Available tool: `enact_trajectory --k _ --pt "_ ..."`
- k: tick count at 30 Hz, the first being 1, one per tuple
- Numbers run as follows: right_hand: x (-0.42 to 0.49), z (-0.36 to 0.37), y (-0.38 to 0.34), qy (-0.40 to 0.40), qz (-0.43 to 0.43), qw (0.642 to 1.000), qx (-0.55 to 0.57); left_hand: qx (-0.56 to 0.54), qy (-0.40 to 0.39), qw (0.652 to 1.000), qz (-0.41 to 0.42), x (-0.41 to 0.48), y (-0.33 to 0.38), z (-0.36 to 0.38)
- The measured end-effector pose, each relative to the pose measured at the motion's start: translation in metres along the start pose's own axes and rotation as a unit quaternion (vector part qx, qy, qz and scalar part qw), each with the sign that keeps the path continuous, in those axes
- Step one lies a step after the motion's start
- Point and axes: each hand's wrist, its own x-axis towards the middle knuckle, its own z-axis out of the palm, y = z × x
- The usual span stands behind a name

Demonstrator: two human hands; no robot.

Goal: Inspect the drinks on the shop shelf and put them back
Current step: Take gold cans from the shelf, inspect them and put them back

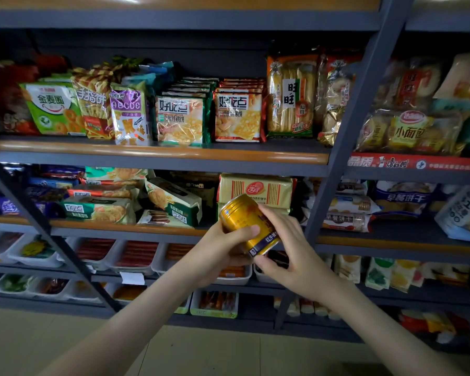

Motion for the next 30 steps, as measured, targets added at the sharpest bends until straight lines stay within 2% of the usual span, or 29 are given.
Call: enact_trajectory --k 2,3,5,6,9,12,14,15,18,19,25,28,30 --pt "0.008 -0.010 -0.004 -0.008 -0.021 1.000 -0.003 0.142 0.041 0.989 0.016 0.002 0.012 0.005" --pt "0.013 -0.018 -0.007 -0.022 -0.021 1.000 0.003 0.257 0.066 0.963 0.046 0.002 0.020 0.007" --pt "0.027 -0.034 -0.015 -0.037 -0.011 0.999 0.034 0.462 0.115 0.869 0.134 0.003 0.037 0.014" --pt "0.035 -0.043 -0.019 -0.022 -0.015 0.999 0.037 0.523 0.139 0.822 0.179 0.003 0.047 0.018" --pt "0.059 -0.069 -0.034 0.052 -0.063 0.996 0.018 0.606 0.216 0.708 0.293 0.010 0.082 0.025" --pt "0.082 -0.095 -0.045 0.103 -0.143 0.984 -0.027 0.623 0.240 0.631 0.394 0.020 0.118 0.026" --pt "0.099 -0.112 -0.053 0.154 -0.188 0.968 -0.067 0.624 0.241 0.605 0.431 0.026 0.143 0.023" --pt "0.109 -0.121 -0.058 0.176 -0.206 0.959 -0.079 0.618 0.230 0.606 0.445 0.028 0.157 0.020" --pt "0.140 -0.151 -0.078 0.225 -0.229 0.943 -0.090 0.584 0.180 0.646 0.457 0.037 0.204 0.003" --pt "0.151 -0.162 -0.086 0.236 -0.229 0.941 -0.085 0.590 0.187 0.631 0.467 0.040 0.218 -0.006" --pt "0.230 -0.221 -0.127 0.283 -0.180 0.940 -0.059 0.606 0.298 0.491 0.551 0.077 0.295 -0.069" --pt "0.274 -0.241 -0.133 0.270 -0.125 0.954 -0.044 0.610 0.314 0.456 0.567 0.099 0.323 -0.093" --pt "0.297 -0.252 -0.134 0.263 -0.082 0.958 -0.081 0.620 0.310 0.446 0.566 0.111 0.335 -0.105"
